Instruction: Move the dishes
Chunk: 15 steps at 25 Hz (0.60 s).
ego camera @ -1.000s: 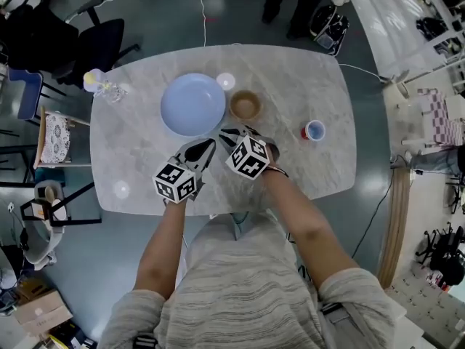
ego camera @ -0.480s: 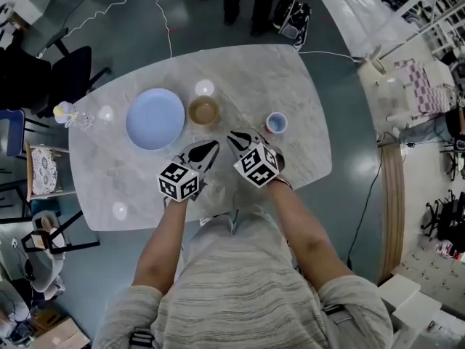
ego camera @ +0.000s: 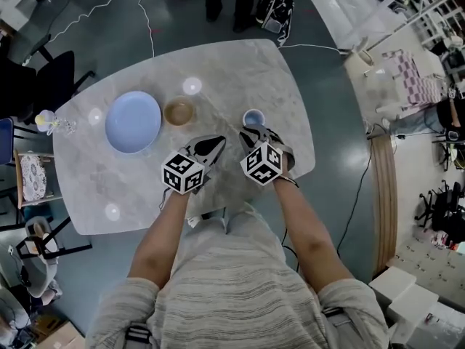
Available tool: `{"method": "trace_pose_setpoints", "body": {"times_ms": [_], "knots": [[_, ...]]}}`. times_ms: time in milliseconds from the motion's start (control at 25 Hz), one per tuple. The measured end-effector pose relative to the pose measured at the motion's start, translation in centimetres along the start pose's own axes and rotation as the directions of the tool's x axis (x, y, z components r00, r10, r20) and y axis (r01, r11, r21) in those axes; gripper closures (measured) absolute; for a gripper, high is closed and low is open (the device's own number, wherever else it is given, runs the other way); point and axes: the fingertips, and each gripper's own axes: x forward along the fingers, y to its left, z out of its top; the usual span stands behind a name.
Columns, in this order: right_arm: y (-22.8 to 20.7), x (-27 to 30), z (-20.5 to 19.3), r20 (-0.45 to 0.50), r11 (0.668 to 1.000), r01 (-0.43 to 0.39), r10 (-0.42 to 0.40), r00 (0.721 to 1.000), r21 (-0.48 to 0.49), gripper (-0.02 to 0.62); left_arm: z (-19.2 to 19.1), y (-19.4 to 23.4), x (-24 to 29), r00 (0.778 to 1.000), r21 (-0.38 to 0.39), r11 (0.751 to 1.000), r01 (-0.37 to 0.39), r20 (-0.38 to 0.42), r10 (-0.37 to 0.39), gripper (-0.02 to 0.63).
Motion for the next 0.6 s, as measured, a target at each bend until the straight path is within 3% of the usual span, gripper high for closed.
{"method": "trace_pose_setpoints", "body": {"times_ms": [240, 440, 600], "knots": [[-1.4, 0.6, -3.0, -0.091, 0.987, -0.031, 0.017, 0.996, -0.155, 0.506, -0.4, -0.8, 2.5, 1.0, -0.008, 1.0, 0.014, -0.024, -0.015, 0.583], [-1.4, 2.1, -4.7, -0.176, 0.947, -0.117, 0.066, 0.982, -0.299, 0.505, -0.8, -0.4, 3.5, 1.0, -0.017, 1.0, 0.005, -0.028, -0.006, 0.584], [-0.9, 3.1, -5.1, -0.22, 0.919, -0.157, 0.08, 0.972, -0.36, 0.503, -0.9, 0.1, 3.6, 1.0, -0.027, 1.0, -0.007, -0.029, 0.006, 0.584]]}}
